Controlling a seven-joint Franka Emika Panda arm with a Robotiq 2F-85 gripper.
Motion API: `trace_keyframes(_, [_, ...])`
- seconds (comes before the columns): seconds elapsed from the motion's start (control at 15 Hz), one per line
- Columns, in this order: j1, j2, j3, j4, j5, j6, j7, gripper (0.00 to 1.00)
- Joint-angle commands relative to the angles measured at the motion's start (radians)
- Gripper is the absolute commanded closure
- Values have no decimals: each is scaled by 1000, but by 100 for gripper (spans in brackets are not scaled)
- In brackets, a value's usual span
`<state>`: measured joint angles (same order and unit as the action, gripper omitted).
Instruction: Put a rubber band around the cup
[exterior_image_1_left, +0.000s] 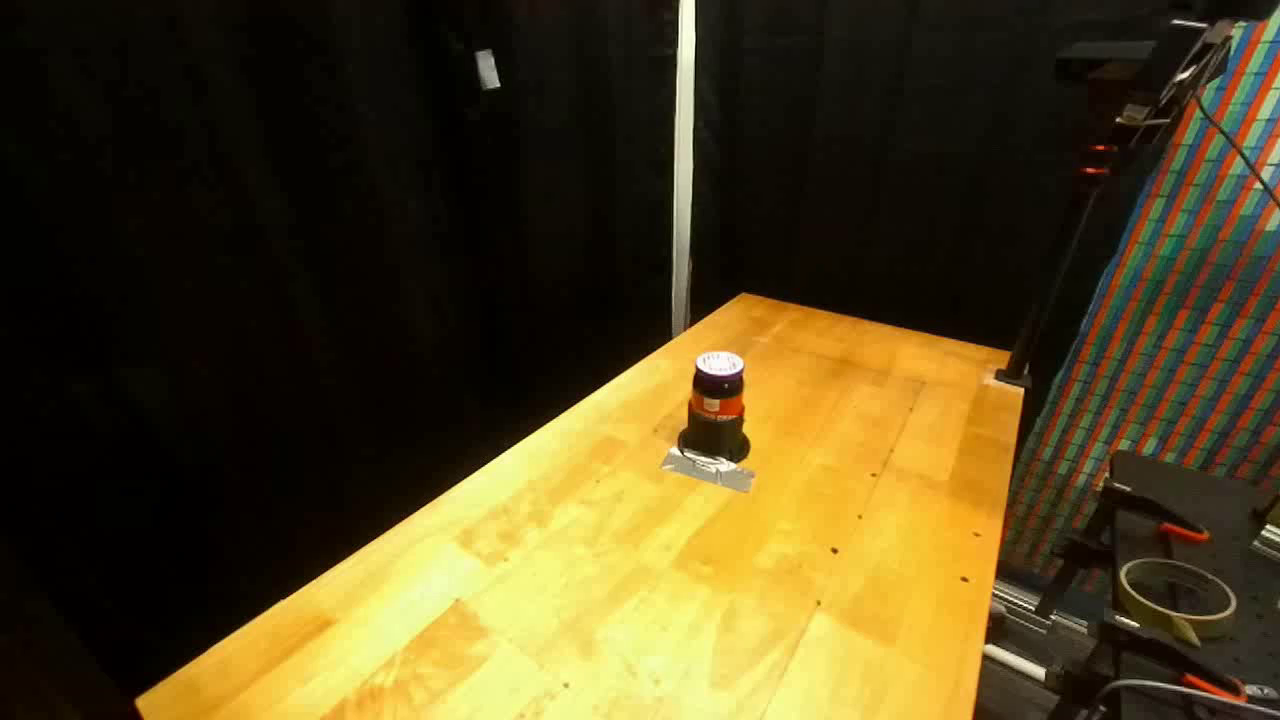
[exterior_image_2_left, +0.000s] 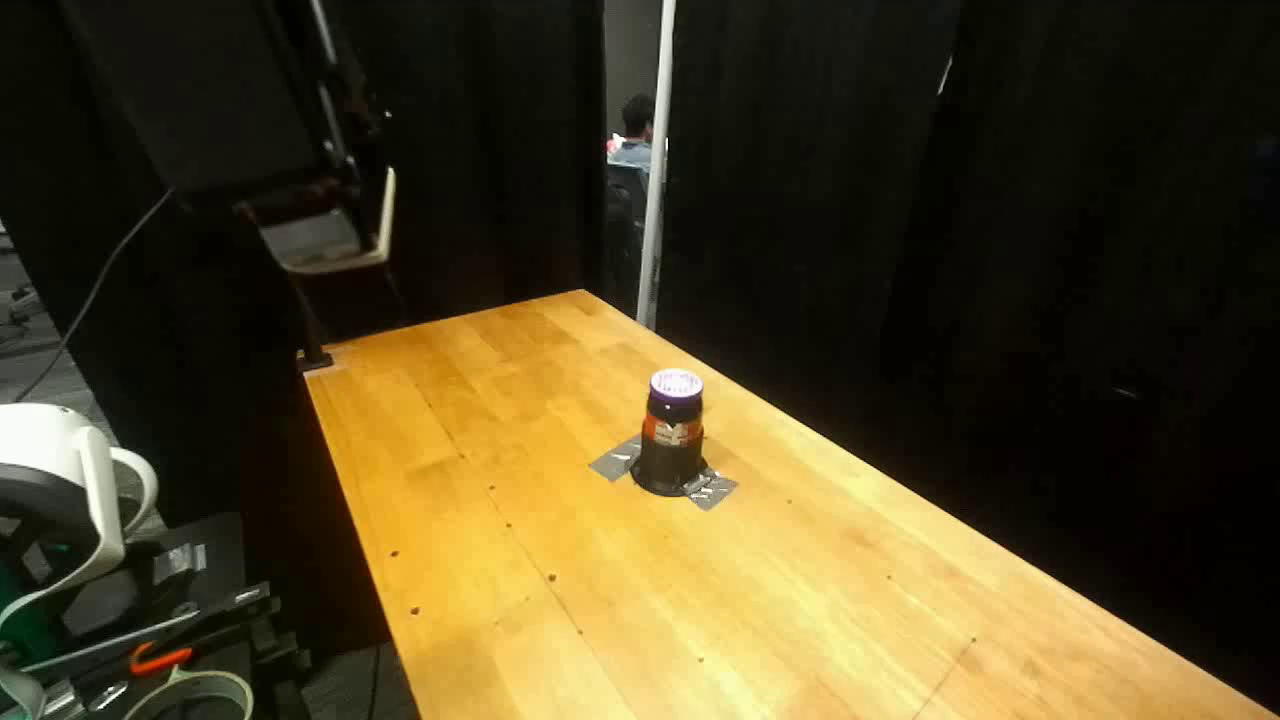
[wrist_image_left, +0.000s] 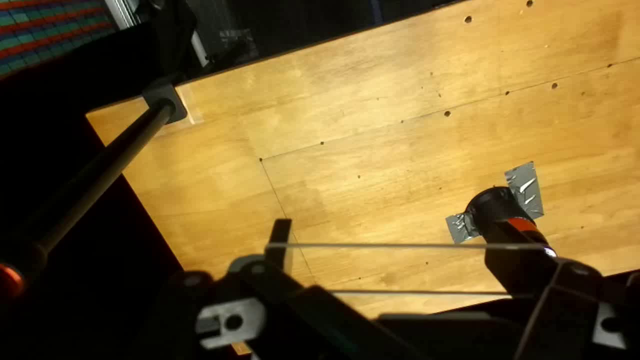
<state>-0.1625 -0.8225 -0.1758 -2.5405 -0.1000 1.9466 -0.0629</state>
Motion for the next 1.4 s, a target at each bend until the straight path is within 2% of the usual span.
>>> trace_keyframes(0.0, [-3,1,2,8,2,-2,-2,0])
trace_keyframes(0.4, [0,-2,9,19,2,6,3,0])
trace_keyframes(0.6, [44,45,17,36,16,44,-27,0])
trace_keyframes(0.8, [113,152,29,75,38,121,-69,0])
trace_keyframes(1.0, [197,337,59,167,73,189,-97,0])
trace_keyframes(1.33, [254,638,105,370,116,200,-163,0])
